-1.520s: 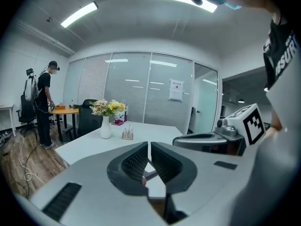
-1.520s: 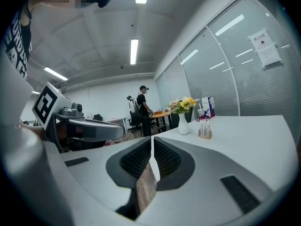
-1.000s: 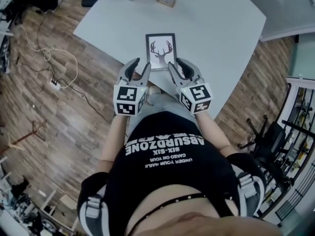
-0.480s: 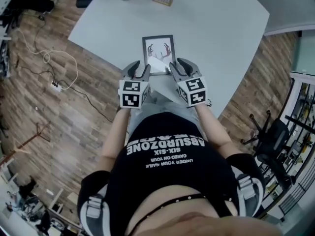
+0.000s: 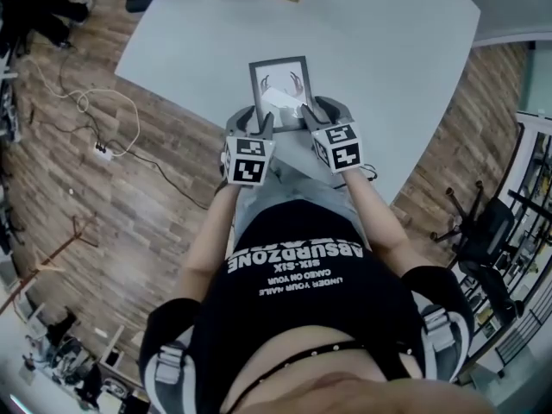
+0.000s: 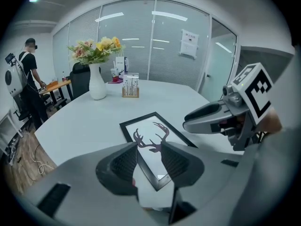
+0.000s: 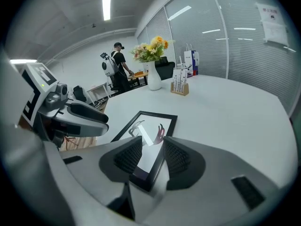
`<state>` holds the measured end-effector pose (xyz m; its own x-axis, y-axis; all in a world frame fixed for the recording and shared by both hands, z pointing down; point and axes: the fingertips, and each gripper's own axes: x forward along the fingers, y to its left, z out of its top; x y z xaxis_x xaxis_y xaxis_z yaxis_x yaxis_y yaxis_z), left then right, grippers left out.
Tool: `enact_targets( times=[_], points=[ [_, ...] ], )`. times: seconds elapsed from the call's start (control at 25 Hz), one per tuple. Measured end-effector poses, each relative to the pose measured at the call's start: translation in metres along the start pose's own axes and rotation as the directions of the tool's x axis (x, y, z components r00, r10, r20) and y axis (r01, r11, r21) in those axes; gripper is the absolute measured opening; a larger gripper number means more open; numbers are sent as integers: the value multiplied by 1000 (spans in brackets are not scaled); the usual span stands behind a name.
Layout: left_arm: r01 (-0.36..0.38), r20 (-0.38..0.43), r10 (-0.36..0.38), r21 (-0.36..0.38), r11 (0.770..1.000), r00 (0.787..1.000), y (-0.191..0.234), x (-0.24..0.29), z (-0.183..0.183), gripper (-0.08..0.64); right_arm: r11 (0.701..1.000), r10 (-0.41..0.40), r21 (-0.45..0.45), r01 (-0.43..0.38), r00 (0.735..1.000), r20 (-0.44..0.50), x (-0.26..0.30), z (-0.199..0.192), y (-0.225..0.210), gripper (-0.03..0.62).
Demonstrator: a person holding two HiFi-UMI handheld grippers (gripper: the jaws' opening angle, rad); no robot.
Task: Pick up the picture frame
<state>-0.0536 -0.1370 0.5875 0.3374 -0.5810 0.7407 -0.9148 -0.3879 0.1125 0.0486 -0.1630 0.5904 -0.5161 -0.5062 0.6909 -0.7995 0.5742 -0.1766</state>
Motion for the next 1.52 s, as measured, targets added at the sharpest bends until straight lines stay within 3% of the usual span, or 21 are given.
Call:
enact_targets(
  times=[0.4,0.64,0.96,1.16,1.52],
  points=[
    [-6,-89,2,-49,999,996,18,32,-23,143,999,9,33,-6,996,-88,23,-18,-9,150],
    [32,-121,-45,-104,994,992,21,41,-32,143,999,27,46,-21,993,-118,31,-25,-12,153],
    [33,-147,-48,-103,994,988,24,51,-43,143,998,39,61,-29,984,-172,45,-39,-15,160],
    [53,-94,-64,-115,992,994,24,51,-45,143,997,31,71,-21,990,-138,43,-39,-14,160],
    [47,-104,-60,-126,991,993,24,53,-48,143,998,17,63,-8,989,-148,45,-42,-14,158]
  ],
)
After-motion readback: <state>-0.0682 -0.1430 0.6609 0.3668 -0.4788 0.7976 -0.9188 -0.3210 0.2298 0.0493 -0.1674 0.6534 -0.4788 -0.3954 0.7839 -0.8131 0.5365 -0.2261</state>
